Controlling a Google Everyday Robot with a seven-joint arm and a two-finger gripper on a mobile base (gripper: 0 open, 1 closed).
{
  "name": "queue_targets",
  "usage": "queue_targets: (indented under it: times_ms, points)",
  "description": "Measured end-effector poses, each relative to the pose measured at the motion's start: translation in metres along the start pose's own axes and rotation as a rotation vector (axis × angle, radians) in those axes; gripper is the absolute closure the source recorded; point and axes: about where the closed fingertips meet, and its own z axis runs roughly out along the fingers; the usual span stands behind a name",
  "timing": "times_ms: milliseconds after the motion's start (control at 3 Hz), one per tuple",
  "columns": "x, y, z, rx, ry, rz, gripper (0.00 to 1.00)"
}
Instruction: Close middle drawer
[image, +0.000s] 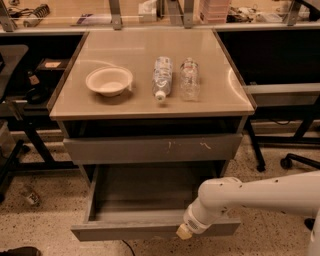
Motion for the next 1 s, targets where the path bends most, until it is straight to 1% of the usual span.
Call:
queue_targets:
  times_ms: [333, 667, 1000]
  points:
    - [0.0, 0.0, 0.0, 0.0, 0.0, 0.0, 1.0]
    - [-0.009, -0.007, 0.001, 0.017, -0.026, 0.019, 1.0]
    - [-0.03, -0.022, -0.008, 0.067, -0.074, 0.035, 1.0]
